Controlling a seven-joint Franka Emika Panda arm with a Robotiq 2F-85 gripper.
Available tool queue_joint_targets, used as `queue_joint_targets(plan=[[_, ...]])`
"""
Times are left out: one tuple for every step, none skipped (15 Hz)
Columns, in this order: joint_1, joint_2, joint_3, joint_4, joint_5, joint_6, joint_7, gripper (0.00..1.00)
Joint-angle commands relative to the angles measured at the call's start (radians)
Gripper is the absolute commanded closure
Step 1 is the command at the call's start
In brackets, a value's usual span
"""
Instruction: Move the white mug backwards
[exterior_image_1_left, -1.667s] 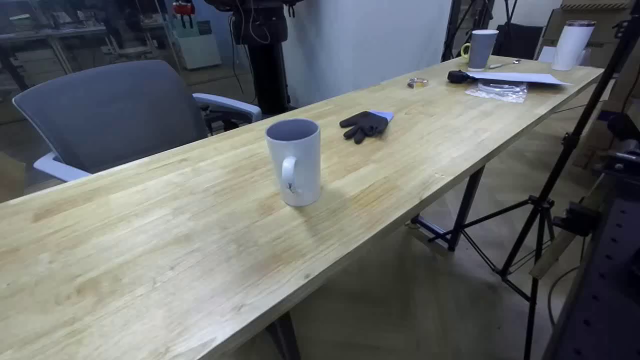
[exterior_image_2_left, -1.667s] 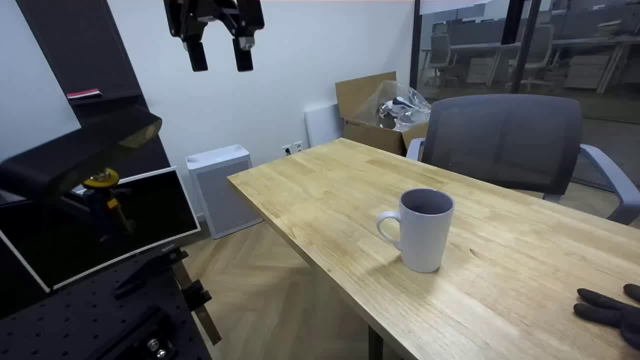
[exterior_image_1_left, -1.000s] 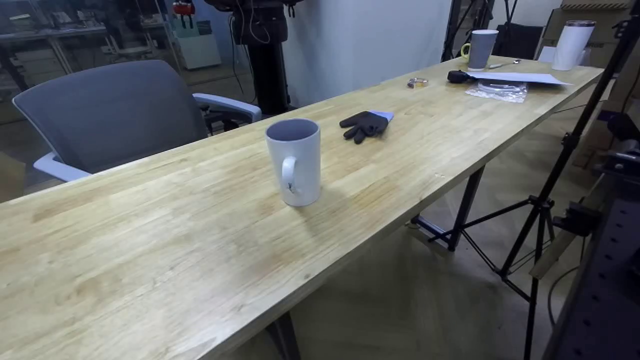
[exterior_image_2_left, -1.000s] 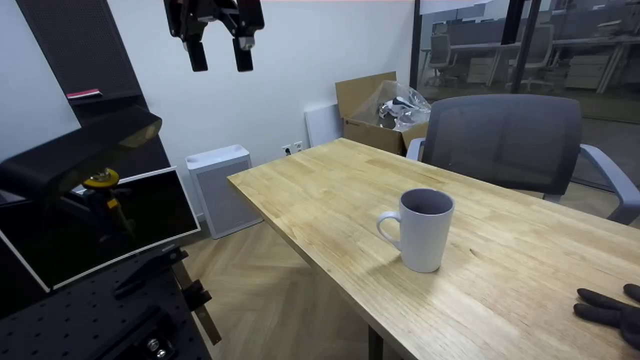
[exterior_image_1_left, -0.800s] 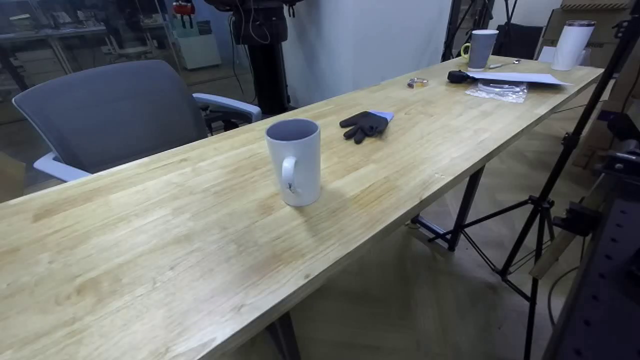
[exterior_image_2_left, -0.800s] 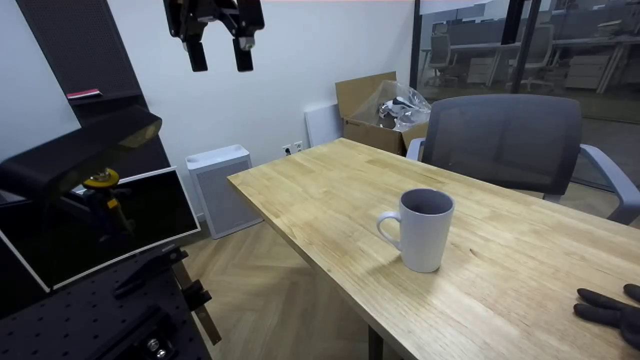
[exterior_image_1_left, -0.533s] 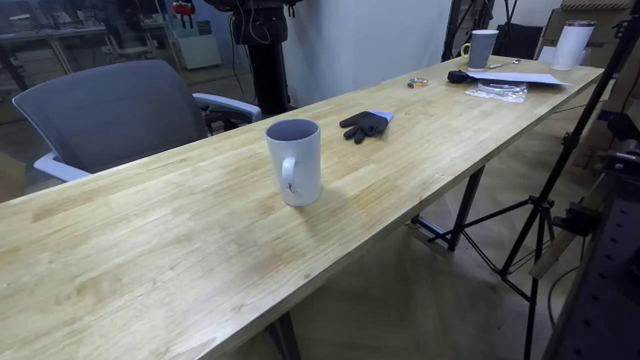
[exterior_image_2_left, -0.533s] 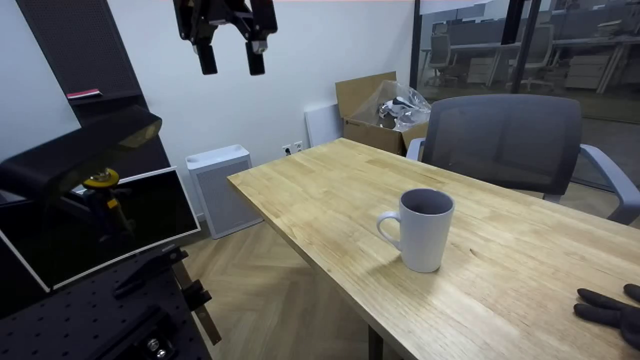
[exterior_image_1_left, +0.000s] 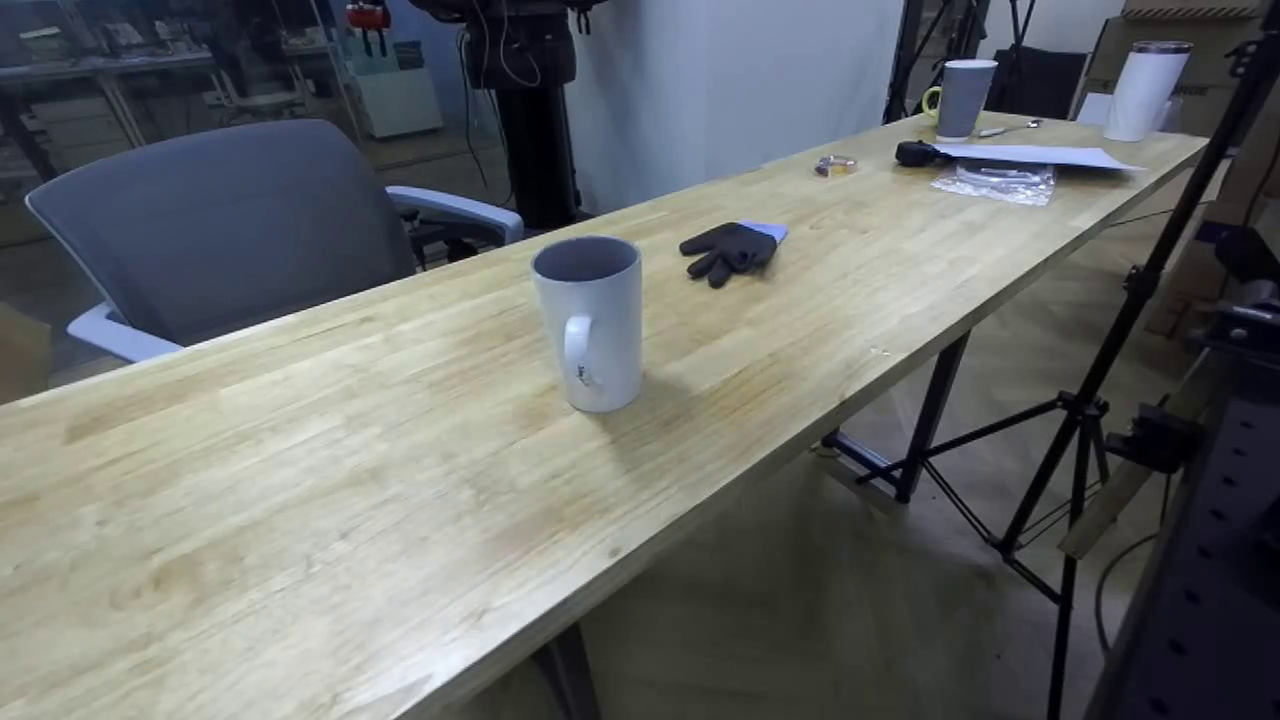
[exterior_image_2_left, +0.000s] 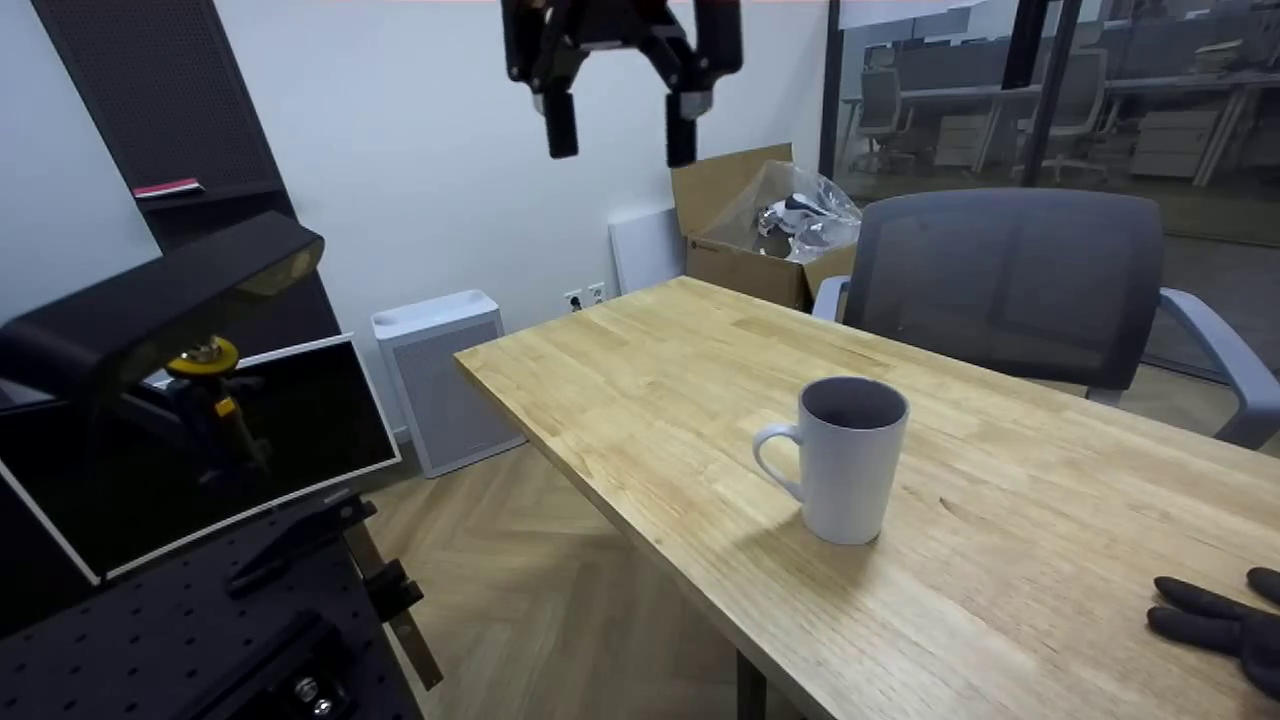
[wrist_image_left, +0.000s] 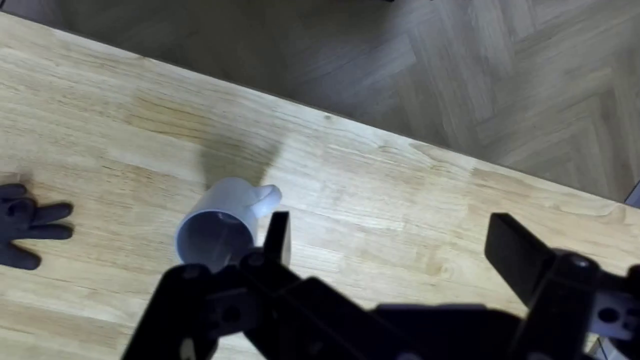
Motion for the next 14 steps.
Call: queue_joint_targets(plan=[[-0.052,0.036,-0.052,0.012,-0.04,0.025,-0.028,0.0],[-0.065,0.045,-0.066,0.013,-0.044,0.038,-0.036,0.0],[-0.082,0.05,-0.079,0.01,-0.055,0.054,-0.036,0.0],[-0.096,0.055,-0.093,0.008,-0.057,0.075,-0.039,0.0],[-0.113,0.062,-0.106,0.006,-0.064,0.103,-0.035,0.0],[-0.127,0.067,-0.117,0.005,-0.068,0.129,-0.03,0.0],[-0.145,0.075,-0.125,0.002,-0.075,0.171,-0.019,0.0],[-0.16,0.081,-0.131,-0.001,-0.082,0.211,-0.01,0.0],[-0.172,0.093,-0.135,-0.002,-0.089,0.25,-0.002,0.0],[-0.178,0.113,-0.143,0.003,-0.084,0.278,-0.006,0.0],[-0.182,0.13,-0.149,0.008,-0.076,0.299,-0.009,0.0],[-0.179,0.159,-0.159,0.023,-0.06,0.302,-0.021,0.0],[-0.179,0.186,-0.165,0.036,-0.051,0.304,-0.025,0.0],[-0.18,0.221,-0.169,0.054,-0.048,0.307,-0.024,0.0]])
